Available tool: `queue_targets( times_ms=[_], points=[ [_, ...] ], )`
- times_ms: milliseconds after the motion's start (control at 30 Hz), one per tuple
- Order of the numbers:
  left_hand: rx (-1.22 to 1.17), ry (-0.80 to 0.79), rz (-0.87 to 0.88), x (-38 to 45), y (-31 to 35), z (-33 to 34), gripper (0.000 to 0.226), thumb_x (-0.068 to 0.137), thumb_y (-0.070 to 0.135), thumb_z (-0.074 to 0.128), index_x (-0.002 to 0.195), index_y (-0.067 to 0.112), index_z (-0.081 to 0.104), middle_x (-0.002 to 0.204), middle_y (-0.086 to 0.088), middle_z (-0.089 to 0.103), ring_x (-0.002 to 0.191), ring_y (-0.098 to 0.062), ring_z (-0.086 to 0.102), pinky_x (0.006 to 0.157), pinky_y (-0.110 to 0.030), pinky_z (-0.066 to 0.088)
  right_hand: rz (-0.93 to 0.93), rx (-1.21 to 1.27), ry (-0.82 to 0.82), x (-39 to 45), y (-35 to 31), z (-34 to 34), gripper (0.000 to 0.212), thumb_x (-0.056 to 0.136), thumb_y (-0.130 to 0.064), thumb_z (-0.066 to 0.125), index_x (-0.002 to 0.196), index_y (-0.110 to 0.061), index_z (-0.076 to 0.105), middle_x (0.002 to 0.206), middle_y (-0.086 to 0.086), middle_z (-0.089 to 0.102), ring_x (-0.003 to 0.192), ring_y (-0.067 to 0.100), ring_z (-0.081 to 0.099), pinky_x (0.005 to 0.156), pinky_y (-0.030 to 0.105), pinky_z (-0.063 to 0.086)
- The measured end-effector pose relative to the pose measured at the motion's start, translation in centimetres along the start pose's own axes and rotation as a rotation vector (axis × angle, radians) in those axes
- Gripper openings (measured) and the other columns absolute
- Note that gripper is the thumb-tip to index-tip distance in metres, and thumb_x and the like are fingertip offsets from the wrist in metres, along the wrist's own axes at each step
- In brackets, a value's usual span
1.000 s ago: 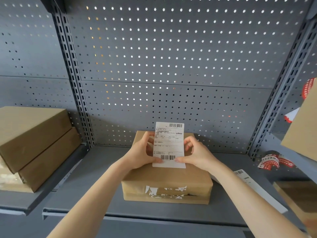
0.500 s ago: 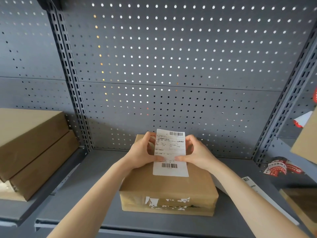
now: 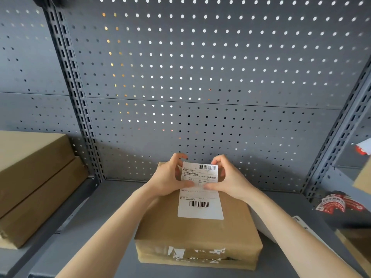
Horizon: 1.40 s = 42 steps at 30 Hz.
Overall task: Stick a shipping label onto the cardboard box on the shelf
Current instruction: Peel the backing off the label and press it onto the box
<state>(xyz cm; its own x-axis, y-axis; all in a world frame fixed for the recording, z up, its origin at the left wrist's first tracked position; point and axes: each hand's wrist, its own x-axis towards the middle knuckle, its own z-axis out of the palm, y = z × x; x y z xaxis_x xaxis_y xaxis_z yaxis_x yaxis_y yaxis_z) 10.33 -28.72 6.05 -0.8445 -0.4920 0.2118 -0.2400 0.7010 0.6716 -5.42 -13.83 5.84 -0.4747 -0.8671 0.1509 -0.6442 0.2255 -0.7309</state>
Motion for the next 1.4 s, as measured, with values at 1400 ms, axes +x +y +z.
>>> queue_targets(
  times_ms=[1400],
  points=[
    [0.510, 0.283, -0.277, 2.1, 0.3, 3.0, 0.051, 0.087, 0.054, 0.039, 0.107, 0.009, 0.051, 0.112, -0.007, 0.050, 0.112, -0.027, 0.044, 0.089, -0.038, 0.040, 0.211, -0.845, 0.343, 1.3, -1.6, 2.6, 0.064, 0.091, -0.060, 0.028, 0.118, -0.007, 0.053, 0.119, 0.009, 0.056, 0.112, 0.031, 0.050, 0.086, 0.042, 0.043]
  ],
)
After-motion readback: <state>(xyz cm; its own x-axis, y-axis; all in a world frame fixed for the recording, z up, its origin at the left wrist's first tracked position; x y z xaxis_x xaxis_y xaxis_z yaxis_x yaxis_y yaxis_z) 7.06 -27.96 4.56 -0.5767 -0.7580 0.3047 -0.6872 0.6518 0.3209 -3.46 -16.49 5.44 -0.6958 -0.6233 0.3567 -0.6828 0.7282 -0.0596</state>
